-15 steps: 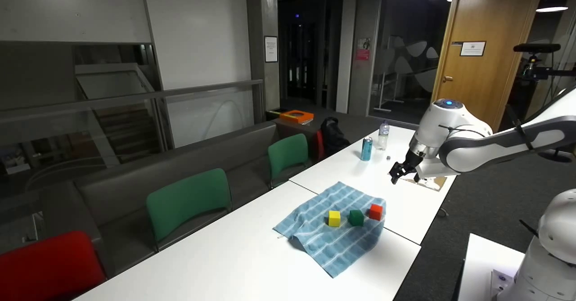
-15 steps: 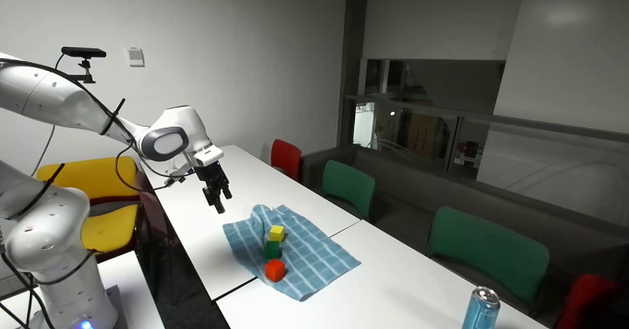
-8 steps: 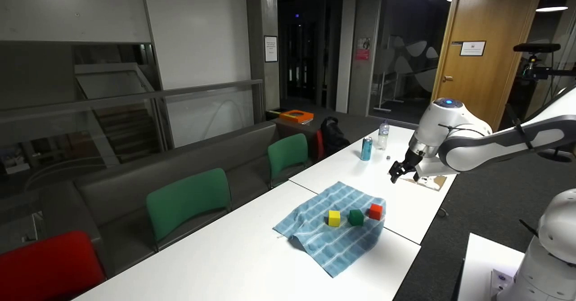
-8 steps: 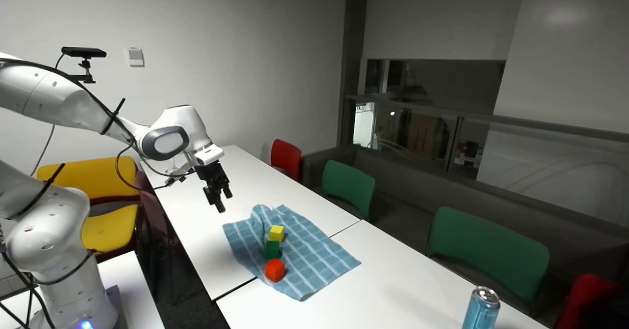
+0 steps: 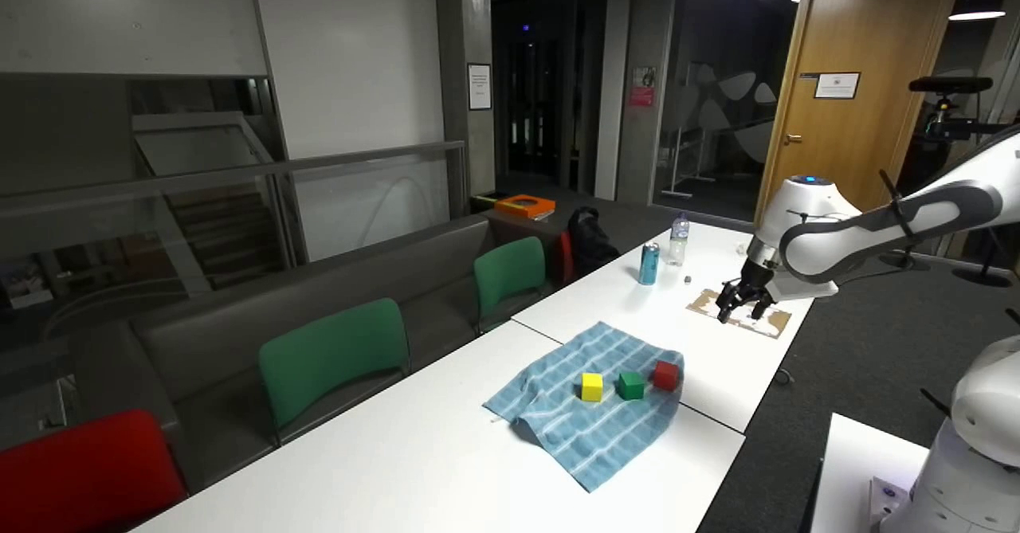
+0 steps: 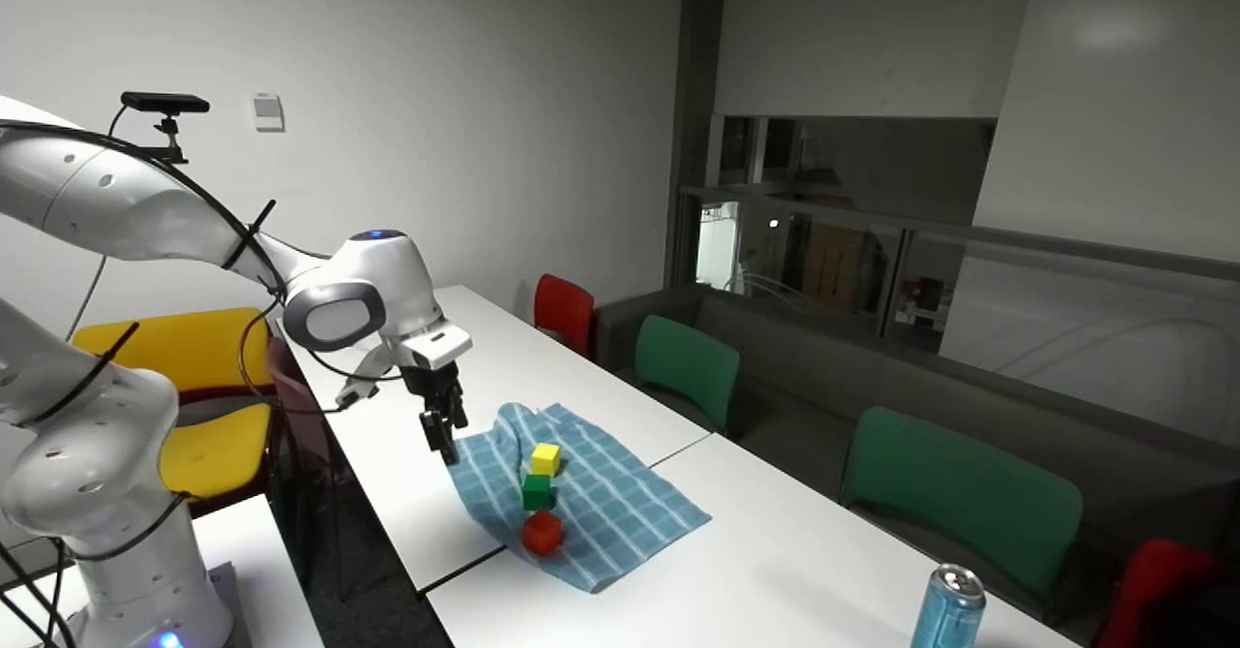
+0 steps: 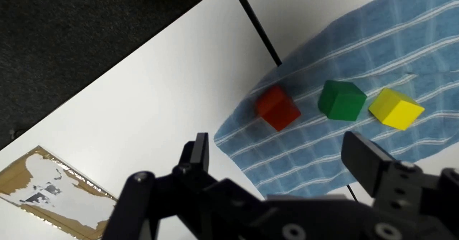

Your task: Pick up the blue cloth to remove the blocks from it and move it slightly to the right

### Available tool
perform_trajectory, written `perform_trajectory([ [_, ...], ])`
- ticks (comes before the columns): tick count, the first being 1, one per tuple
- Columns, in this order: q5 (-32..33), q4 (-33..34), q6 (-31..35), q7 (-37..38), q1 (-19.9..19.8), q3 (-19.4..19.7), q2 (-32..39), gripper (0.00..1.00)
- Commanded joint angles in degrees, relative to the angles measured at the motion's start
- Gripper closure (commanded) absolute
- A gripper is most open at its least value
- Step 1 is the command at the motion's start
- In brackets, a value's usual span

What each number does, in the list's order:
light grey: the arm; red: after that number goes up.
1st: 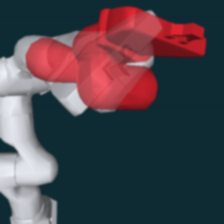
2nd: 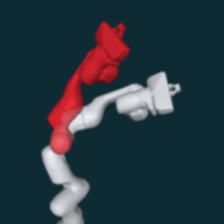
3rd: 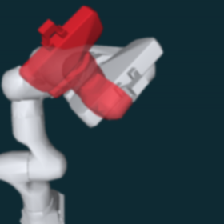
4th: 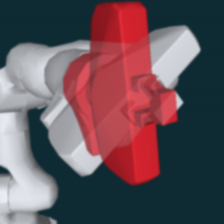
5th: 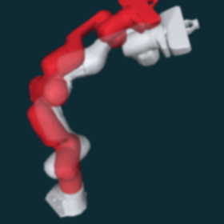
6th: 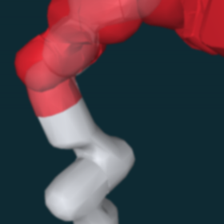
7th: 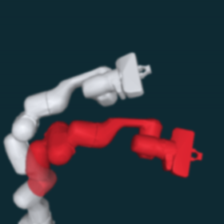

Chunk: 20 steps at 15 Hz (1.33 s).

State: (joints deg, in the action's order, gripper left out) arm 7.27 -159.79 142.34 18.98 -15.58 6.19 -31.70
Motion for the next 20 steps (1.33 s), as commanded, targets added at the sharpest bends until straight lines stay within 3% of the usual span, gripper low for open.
perform_trajectory([
  [1,-3.7,1.2,3.5,-13.7,0.2,8.3,6.2,0.00],
  [5,-9.9,2.6,6.1,-27.5,2.3,15.7,12.6,0.00],
  [10,-19.5,5.8,6.6,-40.1,6.0,19.4,18.6,0.00],
  [11,-21.9,6.4,6.2,-40.5,6.7,19.0,18.7,0.00],
  [12,-18.3,4.1,5.1,-37.0,3.7,17.2,16.5,0.00],
  [20,-18.8,4.5,5.1,-36.9,3.8,16.8,17.3,0.00],
])
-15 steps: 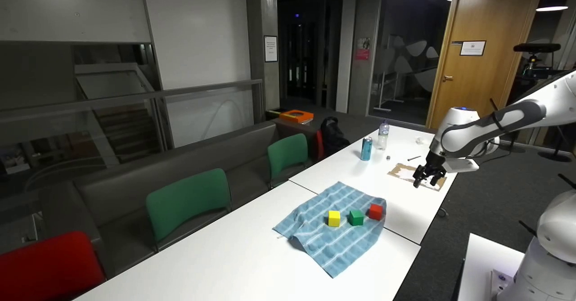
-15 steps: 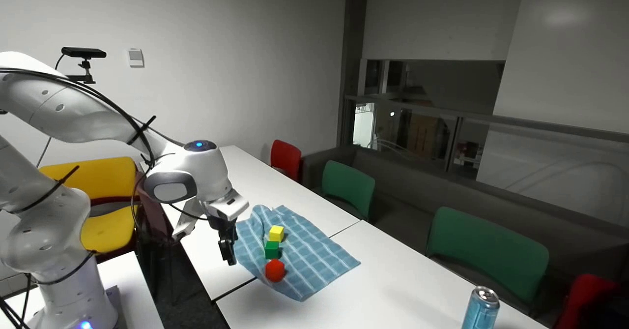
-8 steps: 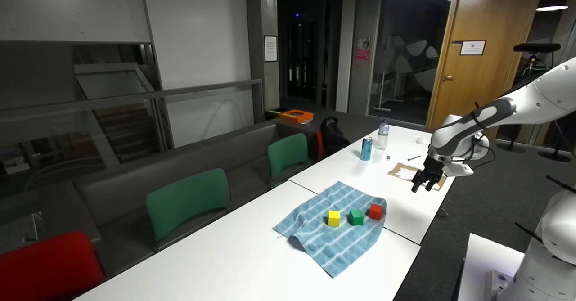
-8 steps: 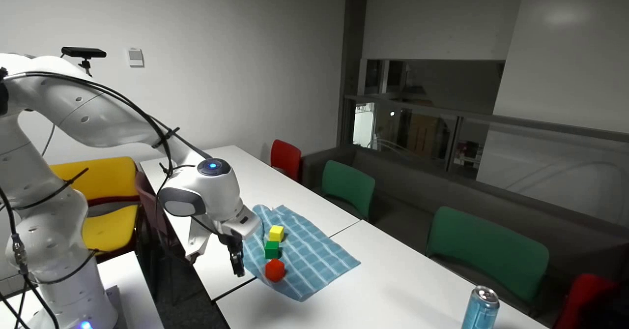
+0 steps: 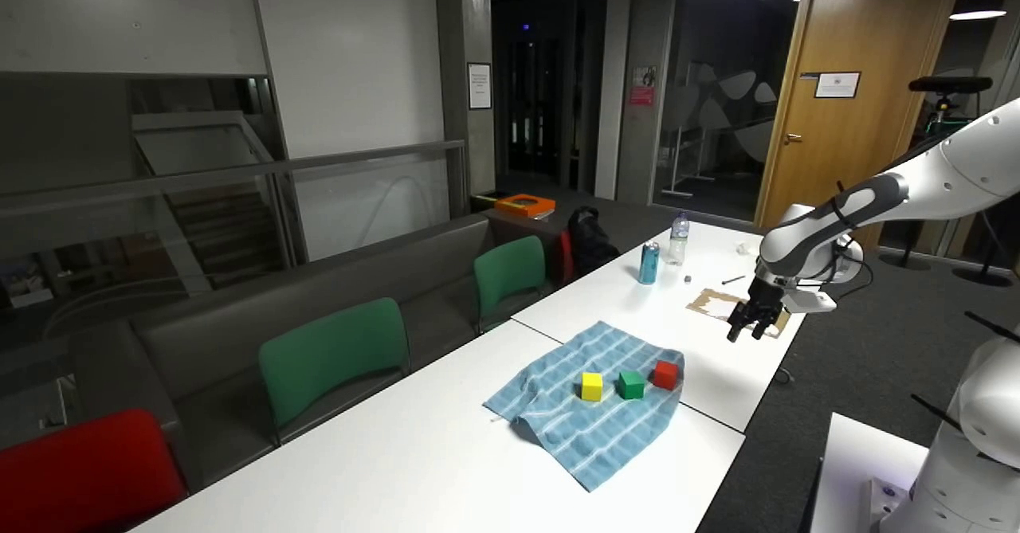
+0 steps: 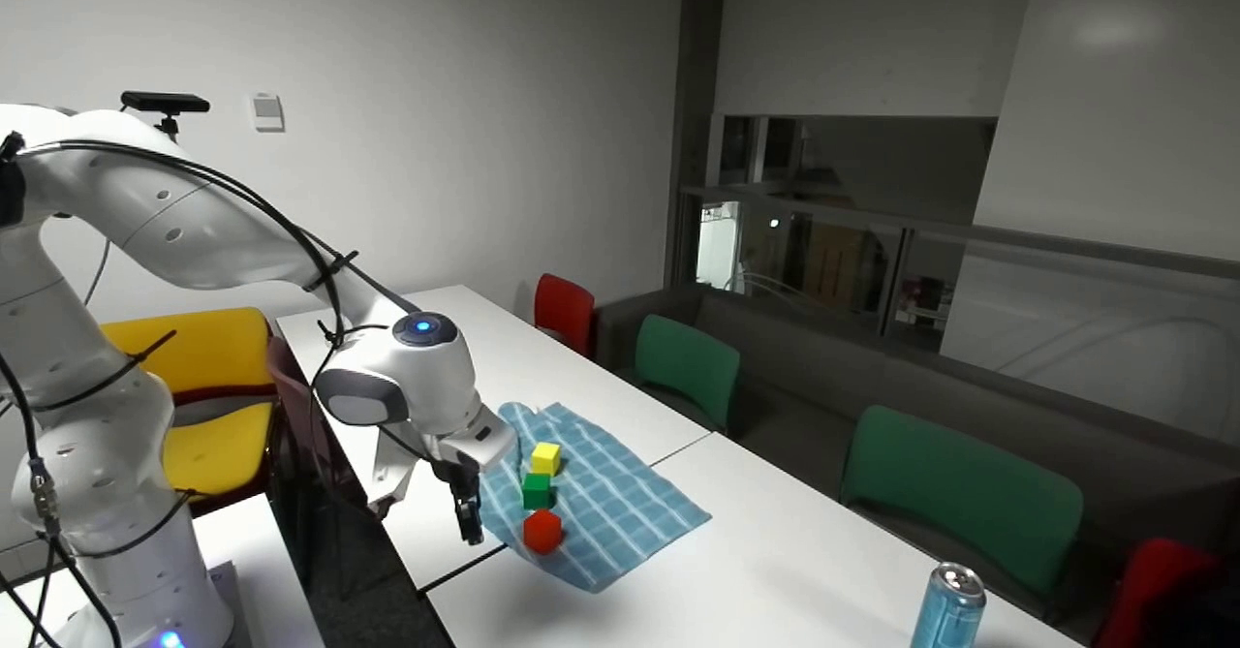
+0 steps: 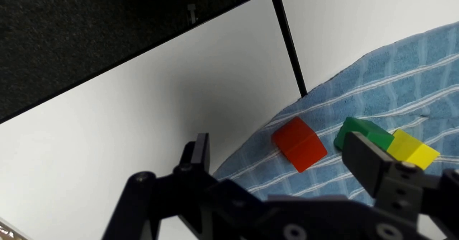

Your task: Pick up the blue cloth to remove the blocks from it and move it slightly to the right

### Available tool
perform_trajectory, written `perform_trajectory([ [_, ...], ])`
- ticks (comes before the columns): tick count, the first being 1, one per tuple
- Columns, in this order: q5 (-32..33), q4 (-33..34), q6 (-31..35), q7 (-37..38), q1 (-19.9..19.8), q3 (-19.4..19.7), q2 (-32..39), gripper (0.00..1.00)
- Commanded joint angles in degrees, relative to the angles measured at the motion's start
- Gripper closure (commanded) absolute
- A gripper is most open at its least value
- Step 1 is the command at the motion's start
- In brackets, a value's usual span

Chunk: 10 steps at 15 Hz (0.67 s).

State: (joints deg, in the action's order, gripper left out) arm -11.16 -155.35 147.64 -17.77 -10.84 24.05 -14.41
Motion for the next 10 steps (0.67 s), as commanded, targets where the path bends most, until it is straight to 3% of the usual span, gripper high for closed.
perform_trajectory([
  [1,-0.3,0.0,-0.2,-0.2,-1.0,-1.0,0.0,0.00],
  [10,-2.6,1.1,0.0,-1.6,0.3,-0.7,0.9,0.00],
])
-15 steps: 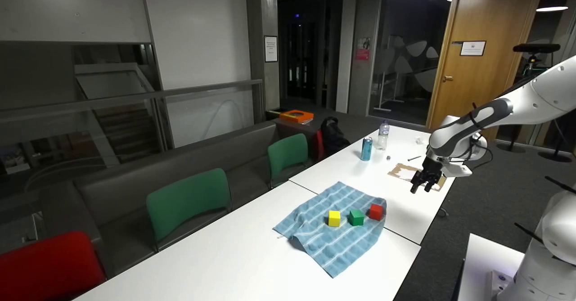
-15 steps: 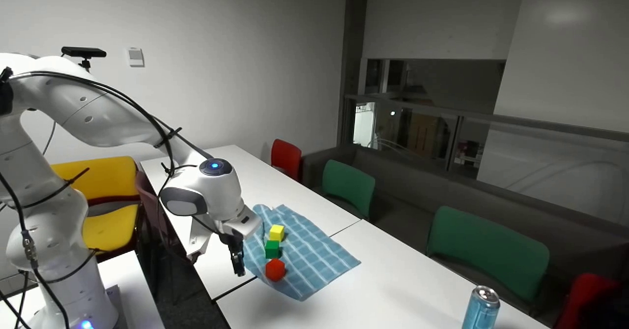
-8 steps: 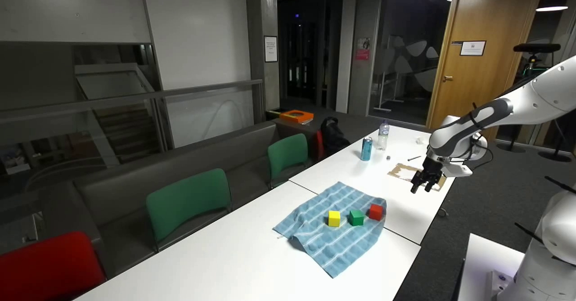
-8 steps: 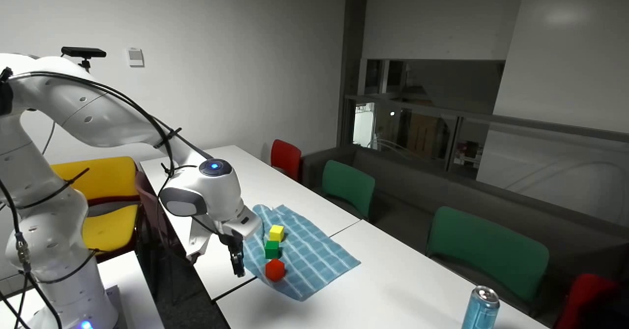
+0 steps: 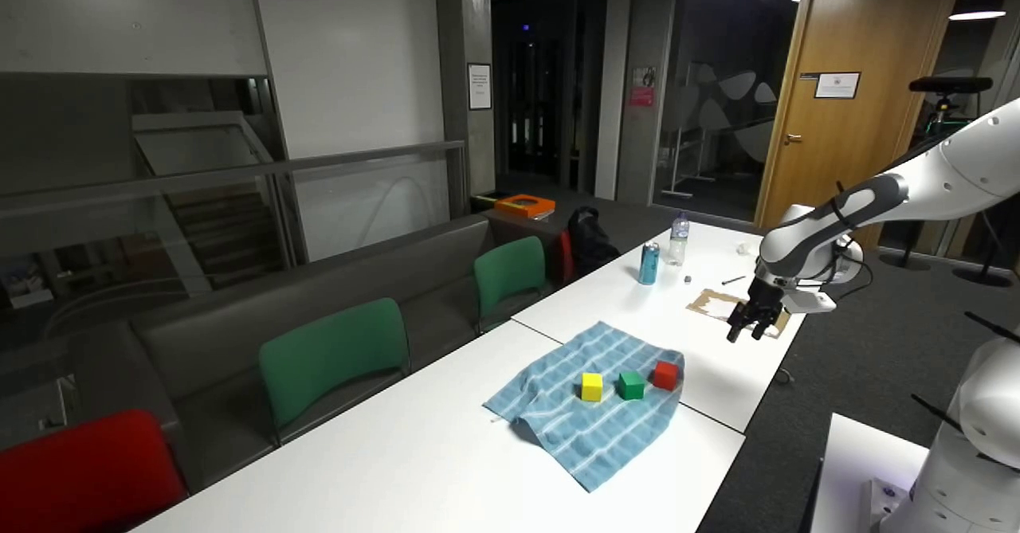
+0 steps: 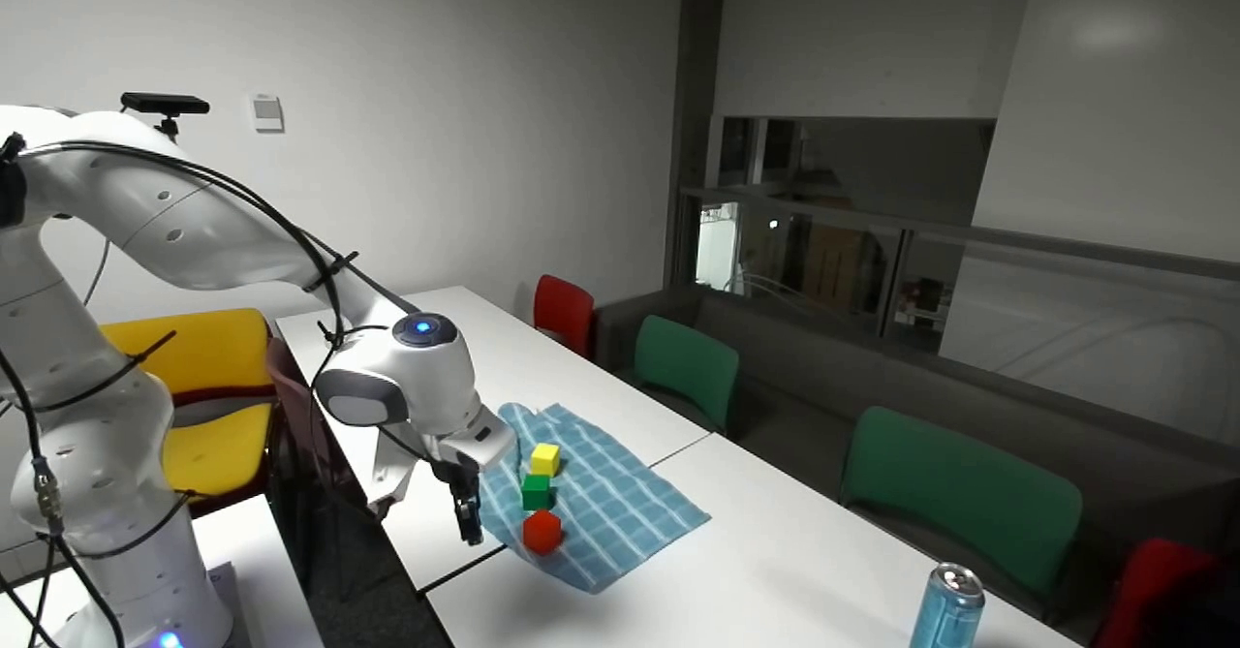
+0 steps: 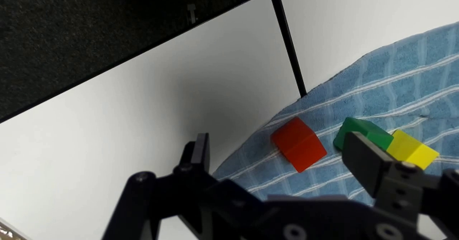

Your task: Pick up the blue cloth to remove the blocks from it and move it slightly to the right

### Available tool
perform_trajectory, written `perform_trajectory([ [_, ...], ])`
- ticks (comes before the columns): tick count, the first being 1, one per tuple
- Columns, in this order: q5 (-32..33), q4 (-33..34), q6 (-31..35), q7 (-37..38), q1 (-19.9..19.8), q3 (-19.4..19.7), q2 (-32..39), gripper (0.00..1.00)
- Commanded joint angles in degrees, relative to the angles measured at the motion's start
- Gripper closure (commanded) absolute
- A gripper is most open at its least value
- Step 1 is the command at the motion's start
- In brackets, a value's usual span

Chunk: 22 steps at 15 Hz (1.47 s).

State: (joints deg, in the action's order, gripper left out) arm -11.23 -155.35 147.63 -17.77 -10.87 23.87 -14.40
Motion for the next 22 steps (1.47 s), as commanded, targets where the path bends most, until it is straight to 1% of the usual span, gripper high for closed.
perform_trajectory([
  [1,-3.3,1.6,0.7,-2.4,1.0,-0.6,1.4,0.00],
  [4,-4.8,3.2,2.2,-3.5,2.4,-1.1,3.1,0.00],
  [7,-7.7,5.3,4.6,-7.6,4.4,-0.7,5.6,0.00],
  [9,-11.4,7.0,6.4,-11.8,5.9,-0.5,8.2,0.00],
  [10,-13.2,7.9,7.5,-13.8,7.6,0.6,9.6,0.00],
  [11,-16.0,9.1,8.7,-17.1,8.7,0.5,11.5,0.00],
  [15,-24.5,13.1,14.0,-25.7,11.3,-1.9,19.0,0.00],
  [17,-28.5,15.4,15.3,-29.0,11.6,-3.7,22.4,0.00],
  [20,-33.9,19.3,15.1,-33.5,10.0,-6.5,27.3,0.00],
  [22,-36.5,21.7,14.7,-35.4,9.0,-7.7,30.2,0.00],
])
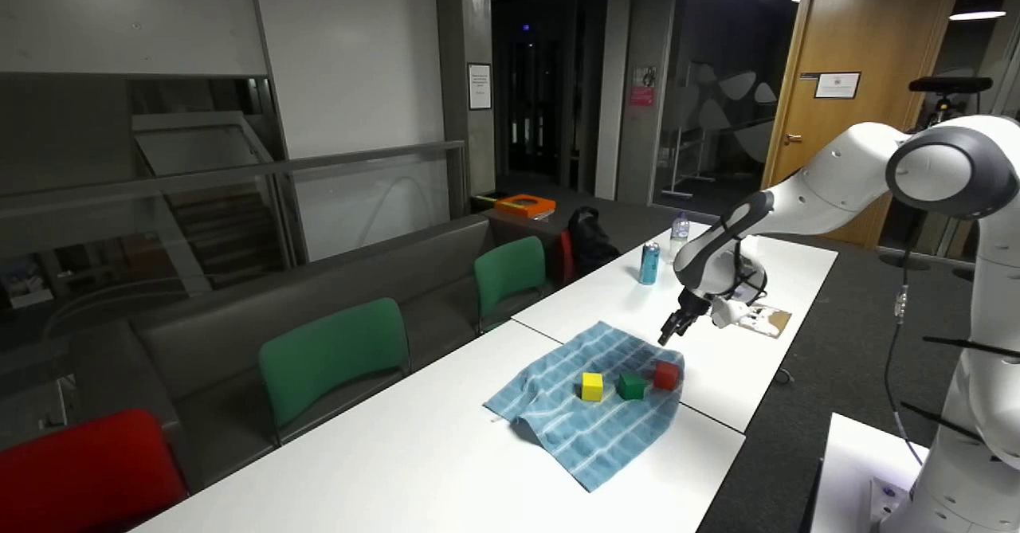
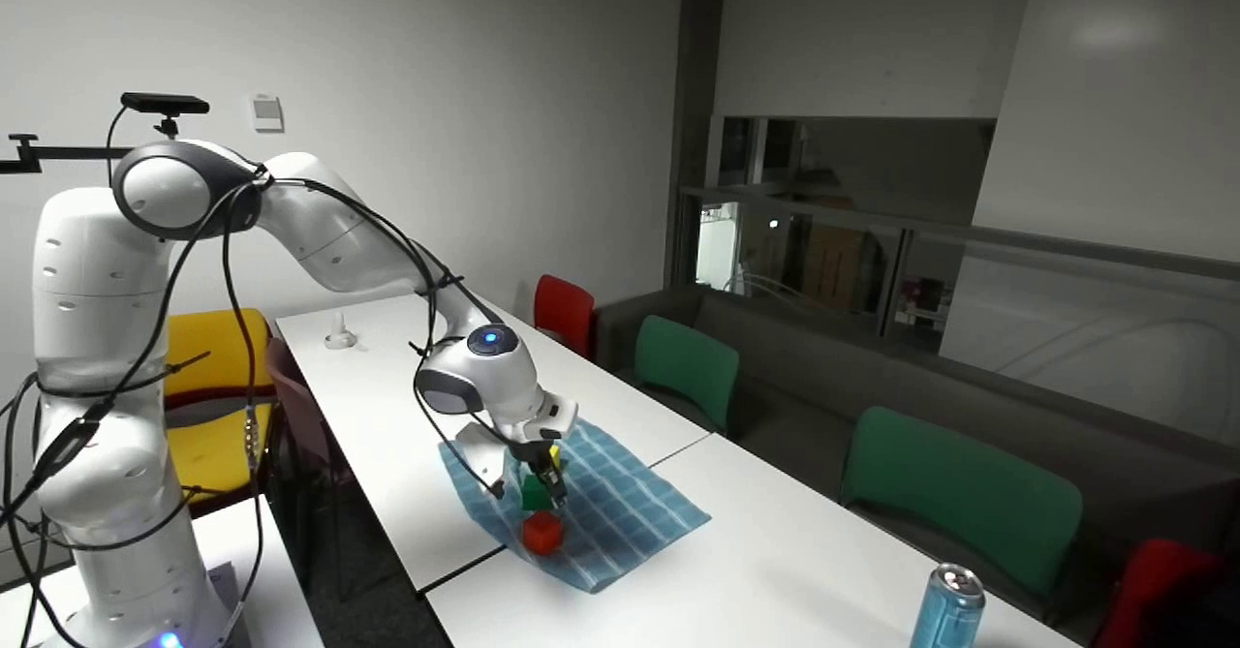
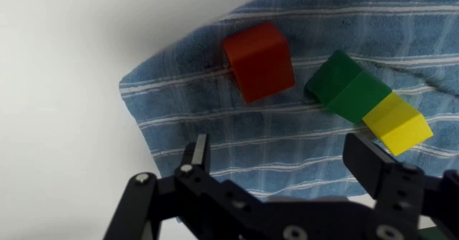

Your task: Pick up the blue cloth to remove the blocks from it and move it slightly to the right

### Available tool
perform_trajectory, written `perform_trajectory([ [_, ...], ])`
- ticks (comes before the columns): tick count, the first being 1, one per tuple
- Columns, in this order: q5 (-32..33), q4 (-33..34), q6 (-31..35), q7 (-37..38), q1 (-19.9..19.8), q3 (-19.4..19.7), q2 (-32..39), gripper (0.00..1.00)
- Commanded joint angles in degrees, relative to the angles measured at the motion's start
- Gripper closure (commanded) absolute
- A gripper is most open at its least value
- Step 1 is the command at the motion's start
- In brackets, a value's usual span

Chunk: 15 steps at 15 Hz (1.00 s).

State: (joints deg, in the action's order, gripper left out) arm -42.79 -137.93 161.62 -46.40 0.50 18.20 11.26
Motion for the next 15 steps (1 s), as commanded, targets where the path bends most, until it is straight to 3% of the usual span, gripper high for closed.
perform_trajectory([
  [1,-5.8,5.3,0.5,-6.7,-2.8,-2.2,5.9,0.00],
  [9,-14.4,9.5,-0.6,-9.6,-10.2,-4.5,13.8,0.00],
  [15,-16.3,13.6,-0.6,-10.1,-14.2,-7.4,18.4,0.00],
])
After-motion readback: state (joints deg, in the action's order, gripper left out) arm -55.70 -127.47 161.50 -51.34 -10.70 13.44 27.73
